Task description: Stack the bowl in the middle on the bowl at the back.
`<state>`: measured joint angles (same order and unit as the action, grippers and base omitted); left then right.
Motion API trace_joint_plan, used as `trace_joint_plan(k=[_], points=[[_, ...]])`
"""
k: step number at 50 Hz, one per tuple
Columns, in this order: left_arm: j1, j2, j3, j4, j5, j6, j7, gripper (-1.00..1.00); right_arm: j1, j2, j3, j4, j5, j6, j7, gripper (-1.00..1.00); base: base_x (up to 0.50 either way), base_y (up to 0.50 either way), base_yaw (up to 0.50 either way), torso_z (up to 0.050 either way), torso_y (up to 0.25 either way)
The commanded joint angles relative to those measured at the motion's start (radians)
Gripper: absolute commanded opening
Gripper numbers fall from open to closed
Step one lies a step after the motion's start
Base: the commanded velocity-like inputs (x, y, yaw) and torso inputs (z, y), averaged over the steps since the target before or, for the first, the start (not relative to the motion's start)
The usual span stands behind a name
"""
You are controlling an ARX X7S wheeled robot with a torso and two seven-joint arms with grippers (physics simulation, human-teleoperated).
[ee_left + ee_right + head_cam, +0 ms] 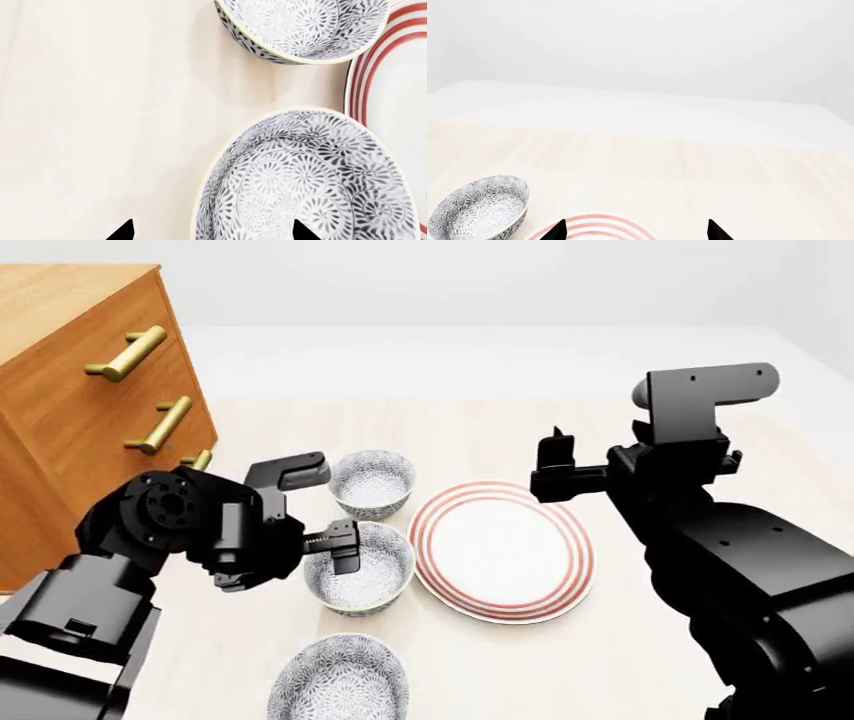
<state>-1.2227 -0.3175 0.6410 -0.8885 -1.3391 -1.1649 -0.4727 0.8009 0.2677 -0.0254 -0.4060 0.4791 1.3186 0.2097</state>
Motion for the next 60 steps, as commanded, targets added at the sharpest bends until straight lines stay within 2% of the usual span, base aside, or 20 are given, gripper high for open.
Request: trace_joint_plan(k=[1, 18, 28, 31, 32, 48, 57, 60], points=[[-0.005, 0.009, 0.003, -0.043, 0.006, 0.016, 0.020, 1.00, 0.001, 0.003, -0.006, 0.000, 0.006, 0.001, 0.003, 1.00, 0.00, 0.00, 0.00, 0.000, 0.000], [-0.019, 0.061, 0.043, -0.182, 0.059, 0.072, 0.110, 1.00, 0.006, 0.012, -0.009, -0.018, 0.017, 0.027, 0.018, 1.00, 0.00, 0.00, 0.00, 0.000, 0.000], [-0.060, 0.141, 0.087, -0.397, 0.118, 0.132, 0.238, 1.00, 0.007, 0.018, -0.010, -0.025, 0.022, 0.036, 0.025, 1.00, 0.00, 0.00, 0.00, 0.000, 0.000], [-0.056, 0.150, 0.071, -0.419, 0.125, 0.140, 0.237, 1.00, 0.004, 0.020, -0.008, -0.030, 0.024, 0.040, 0.028, 1.00, 0.00, 0.00, 0.00, 0.000, 0.000], [-0.051, 0.150, 0.059, -0.419, 0.129, 0.145, 0.230, -1.00, 0.003, 0.021, -0.007, -0.031, 0.024, 0.041, 0.029, 1.00, 0.00, 0.00, 0.00, 0.000, 0.000], [-0.054, 0.112, -0.182, -0.420, 0.321, 0.200, 0.166, -1.00, 0.004, 0.021, -0.008, -0.032, 0.031, 0.042, 0.040, 1.00, 0.00, 0.00, 0.00, 0.000, 0.000], [-0.103, 0.047, -0.439, -0.420, 0.449, 0.187, 0.137, -1.00, 0.006, 0.023, -0.004, -0.036, 0.037, 0.043, 0.044, 1.00, 0.00, 0.00, 0.00, 0.000, 0.000], [-0.127, 0.038, -0.492, -0.419, 0.481, 0.174, 0.142, -1.00, 0.008, 0.023, -0.004, -0.038, 0.040, 0.045, 0.046, 1.00, 0.00, 0.00, 0.00, 0.000, 0.000]])
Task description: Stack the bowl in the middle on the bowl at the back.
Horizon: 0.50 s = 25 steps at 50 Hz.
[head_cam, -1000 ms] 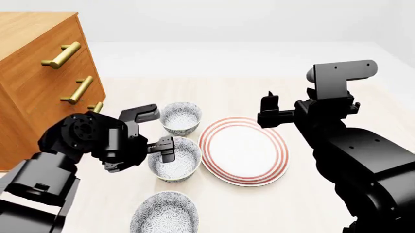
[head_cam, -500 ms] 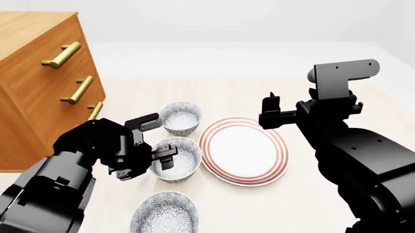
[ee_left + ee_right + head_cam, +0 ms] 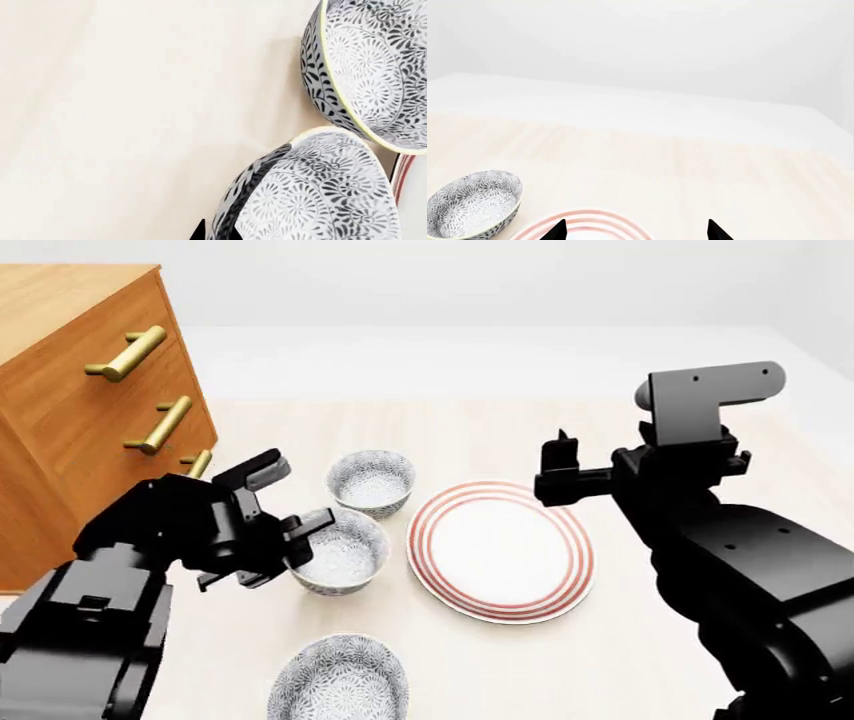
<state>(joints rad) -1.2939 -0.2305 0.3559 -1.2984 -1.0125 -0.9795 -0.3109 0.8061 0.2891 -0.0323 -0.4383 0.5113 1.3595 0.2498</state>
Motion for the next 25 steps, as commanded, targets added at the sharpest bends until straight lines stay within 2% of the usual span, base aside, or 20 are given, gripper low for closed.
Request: trace_joint_plan(k=[1, 3, 5, 8, 18, 22, 25], points=[[-0.068, -0.051, -0.211, -0.007, 0.159, -0.017, -0.012, -1.00, 0.005, 0.001, 0.003, -0.005, 0.008, 0.004, 0.006, 1.00, 0.00, 0.00, 0.00, 0.000, 0.000], [-0.054, -0.064, -0.233, 0.072, 0.132, -0.057, -0.041, -1.00, 0.008, 0.001, 0.002, -0.003, 0.009, 0.003, 0.007, 1.00, 0.00, 0.00, 0.00, 0.000, 0.005], [0.013, -0.087, -0.305, 0.267, 0.049, -0.149, -0.157, -1.00, 0.009, 0.001, 0.002, -0.003, 0.009, 0.001, 0.008, 1.00, 0.00, 0.00, 0.00, 0.000, 0.000], [0.064, -0.099, -0.392, 0.438, -0.044, -0.242, -0.287, -1.00, 0.013, -0.002, 0.000, -0.001, 0.010, -0.002, 0.009, 1.00, 0.00, 0.00, 0.00, 0.000, 0.000], [0.142, -0.075, -0.675, 0.755, -0.371, -0.500, -0.700, -1.00, 0.021, -0.012, 0.009, -0.019, 0.021, 0.003, 0.020, 1.00, 0.00, 0.00, 0.00, 0.000, 0.000], [0.167, -0.049, -0.775, 0.808, -0.578, -0.577, -0.935, -1.00, 0.018, -0.012, 0.038, -0.063, 0.041, 0.040, 0.029, 1.00, 0.00, 0.00, 0.00, 0.000, 0.000], [0.207, -0.048, -0.763, 0.842, -0.849, -0.577, -1.168, -1.00, 0.016, -0.016, 0.044, -0.075, 0.046, 0.047, 0.036, 1.00, 0.00, 0.00, 0.00, 0.000, 0.000]])
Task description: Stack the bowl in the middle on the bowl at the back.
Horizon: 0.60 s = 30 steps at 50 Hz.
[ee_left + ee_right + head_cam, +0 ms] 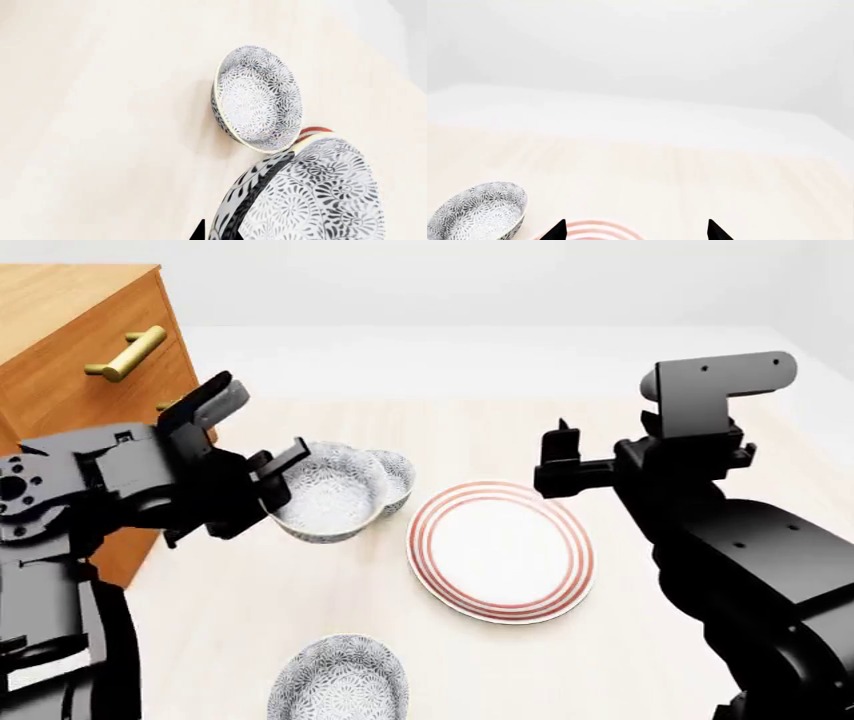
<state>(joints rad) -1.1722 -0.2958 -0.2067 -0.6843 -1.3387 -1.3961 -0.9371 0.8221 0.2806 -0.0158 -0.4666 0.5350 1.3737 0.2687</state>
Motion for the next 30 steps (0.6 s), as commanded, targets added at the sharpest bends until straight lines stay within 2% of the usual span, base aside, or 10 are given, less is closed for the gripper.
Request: trace_joint_plan(k=[1, 4, 7, 10, 16, 30], points=[[0.098, 0.013, -0.182, 0.243, -0.601, -0.148, -0.601, -1.00, 0.001, -0.009, 0.027, -0.048, 0.022, 0.033, 0.019, 1.00, 0.00, 0.00, 0.00, 0.000, 0.000], [0.164, -0.091, 0.032, 0.375, -0.838, 0.039, -0.631, -1.00, 0.002, -0.015, 0.027, -0.057, 0.023, 0.033, 0.028, 1.00, 0.00, 0.00, 0.00, 0.000, 0.000], [0.206, -0.191, 0.168, 0.516, -0.979, 0.191, -0.630, -1.00, 0.002, -0.021, 0.032, -0.072, 0.026, 0.038, 0.037, 1.00, 0.00, 0.00, 0.00, 0.000, 0.000], [0.236, -0.272, 0.248, 0.638, -1.077, 0.296, -0.627, -1.00, 0.000, -0.028, 0.045, -0.097, 0.032, 0.047, 0.049, 1.00, 0.00, 0.00, 0.00, 0.000, 0.003], [0.278, -0.384, 0.316, 0.795, -1.176, 0.421, -0.619, -1.00, -0.009, -0.038, 0.081, -0.152, 0.050, 0.080, 0.070, 1.00, 0.00, 0.00, 0.00, 0.000, 0.000], [0.419, -0.535, 0.426, 1.060, -1.321, 0.526, -0.600, -1.00, -0.034, -0.059, 0.158, -0.245, 0.101, 0.149, 0.104, 1.00, 0.00, 0.00, 0.00, 0.000, 0.000]])
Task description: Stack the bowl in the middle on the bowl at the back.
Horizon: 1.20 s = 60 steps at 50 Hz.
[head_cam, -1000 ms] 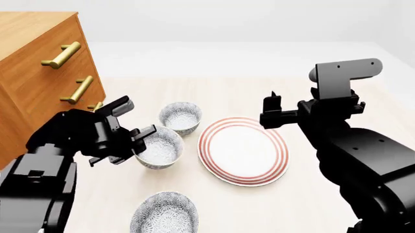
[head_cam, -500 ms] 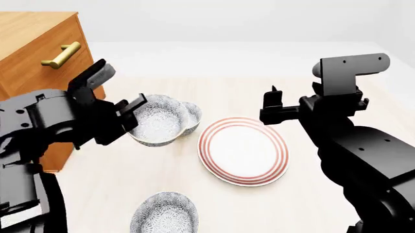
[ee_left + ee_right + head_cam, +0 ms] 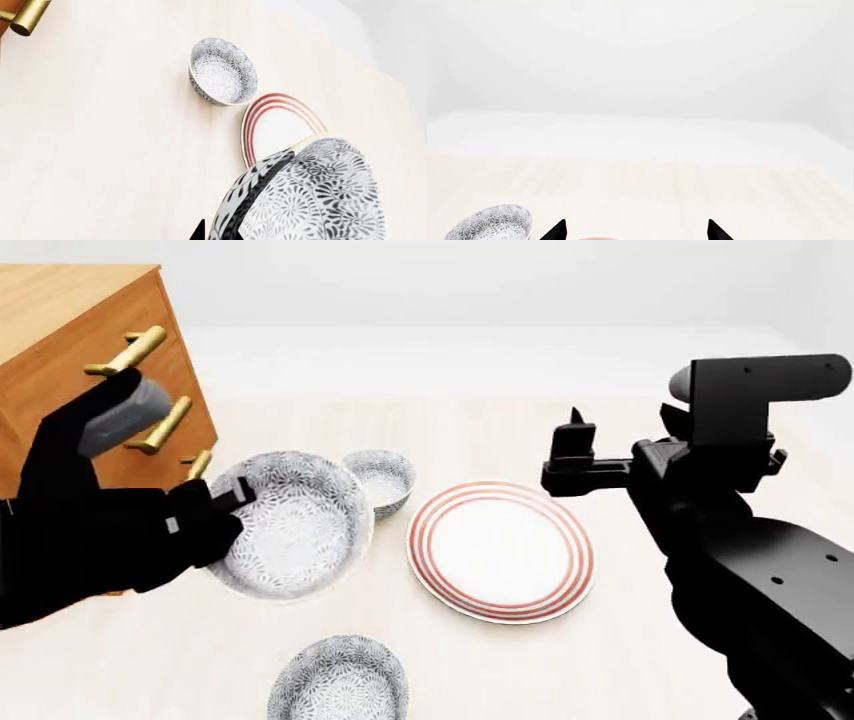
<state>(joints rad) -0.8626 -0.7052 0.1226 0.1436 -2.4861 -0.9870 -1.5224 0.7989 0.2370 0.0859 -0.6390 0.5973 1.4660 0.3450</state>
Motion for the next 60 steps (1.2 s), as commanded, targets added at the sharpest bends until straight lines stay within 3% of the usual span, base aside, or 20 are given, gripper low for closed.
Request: trace_joint_plan(k=[1, 25, 60], points=[[0.118, -0.132, 0.100, 0.247, -0.178, 0.124, -0.012, -1.00, -0.008, -0.017, 0.066, -0.084, 0.047, 0.071, 0.031, 1.00, 0.00, 0.00, 0.00, 0.000, 0.000], [0.218, -0.181, 0.141, 0.333, -0.138, 0.165, 0.055, -1.00, -0.012, 0.010, 0.106, -0.100, 0.163, 0.080, 0.117, 1.00, 0.00, 0.00, 0.00, 0.000, 0.000], [0.223, -0.156, 0.222, 0.309, -0.026, 0.151, 0.111, -1.00, -0.033, 0.054, 0.155, -0.102, 0.337, 0.078, 0.238, 1.00, 0.00, 0.00, 0.00, 0.000, 0.000]])
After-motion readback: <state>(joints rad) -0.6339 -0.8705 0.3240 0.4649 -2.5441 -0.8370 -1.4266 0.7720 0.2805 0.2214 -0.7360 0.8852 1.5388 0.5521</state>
